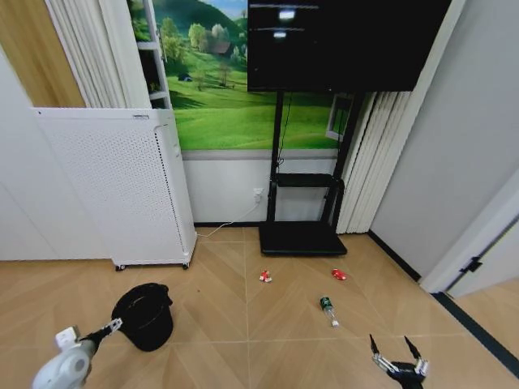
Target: Pick up the trash bin and place the garbage on the floor into it.
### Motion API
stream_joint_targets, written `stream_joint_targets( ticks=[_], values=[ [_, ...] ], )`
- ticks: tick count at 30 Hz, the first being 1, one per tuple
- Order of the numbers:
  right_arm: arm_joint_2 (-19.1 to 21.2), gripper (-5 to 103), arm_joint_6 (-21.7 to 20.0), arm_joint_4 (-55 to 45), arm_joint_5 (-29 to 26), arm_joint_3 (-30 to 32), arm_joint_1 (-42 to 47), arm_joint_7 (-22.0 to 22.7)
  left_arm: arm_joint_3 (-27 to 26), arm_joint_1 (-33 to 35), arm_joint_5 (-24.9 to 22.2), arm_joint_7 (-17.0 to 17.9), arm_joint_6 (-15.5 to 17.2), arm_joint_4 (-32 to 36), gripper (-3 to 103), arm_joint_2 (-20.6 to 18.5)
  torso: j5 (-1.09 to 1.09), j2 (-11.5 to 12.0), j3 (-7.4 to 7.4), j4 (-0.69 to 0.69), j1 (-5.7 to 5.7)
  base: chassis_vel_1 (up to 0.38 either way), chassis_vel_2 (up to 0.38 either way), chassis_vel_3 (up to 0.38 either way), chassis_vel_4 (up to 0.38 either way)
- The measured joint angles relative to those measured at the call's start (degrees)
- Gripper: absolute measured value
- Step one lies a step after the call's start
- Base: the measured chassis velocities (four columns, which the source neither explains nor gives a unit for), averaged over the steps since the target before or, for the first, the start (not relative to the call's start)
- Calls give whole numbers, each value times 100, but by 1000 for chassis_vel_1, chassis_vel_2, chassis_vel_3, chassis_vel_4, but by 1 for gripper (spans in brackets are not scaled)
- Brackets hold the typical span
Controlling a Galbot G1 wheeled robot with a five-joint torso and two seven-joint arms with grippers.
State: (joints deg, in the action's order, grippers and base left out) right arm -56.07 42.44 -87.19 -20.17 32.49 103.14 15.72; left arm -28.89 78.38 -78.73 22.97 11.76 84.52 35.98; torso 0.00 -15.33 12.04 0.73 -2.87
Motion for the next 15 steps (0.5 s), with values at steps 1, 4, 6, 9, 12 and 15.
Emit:
stream_joint_targets(
  ticks=[1, 4, 6, 9, 12, 15],
  values=[
    [-23, 100, 1, 9, 24, -2, 3, 0, 30, -79, -52, -3, 63, -42, 100, -98, 0, 0, 0, 0, 0, 0, 0, 0, 0],
    [-49, 100, 2, 17, 57, -6, 3, 3, 75, -205, -128, -5, 164, -109, 100, -212, 0, 0, 0, 1, 0, 0, 0, 0, 0],
    [-91, 100, 0, 22, 122, -29, -9, 52, 207, -503, -297, -2, 483, -289, 100, -454, 0, 0, 0, 0, 0, 0, 0, 0, 0],
    [-102, 100, -25, 16, 149, -39, -17, 94, 326, -750, -379, 14, 821, -443, 100, -561, 0, 0, 0, -2, 0, 0, 0, 0, 0],
    [-111, 100, -34, 16, 175, -42, -20, 125, 390, -869, -453, 19, 994, -512, 100, -583, 0, 0, 0, -2, 0, 0, 0, 0, 0],
    [-150, 100, -49, 20, 237, -48, -7, 173, 590, -1133, -478, 15, 1322, -766, 100, -598, 0, 0, 0, -1, 0, 0, 0, 0, 0]
  ],
)
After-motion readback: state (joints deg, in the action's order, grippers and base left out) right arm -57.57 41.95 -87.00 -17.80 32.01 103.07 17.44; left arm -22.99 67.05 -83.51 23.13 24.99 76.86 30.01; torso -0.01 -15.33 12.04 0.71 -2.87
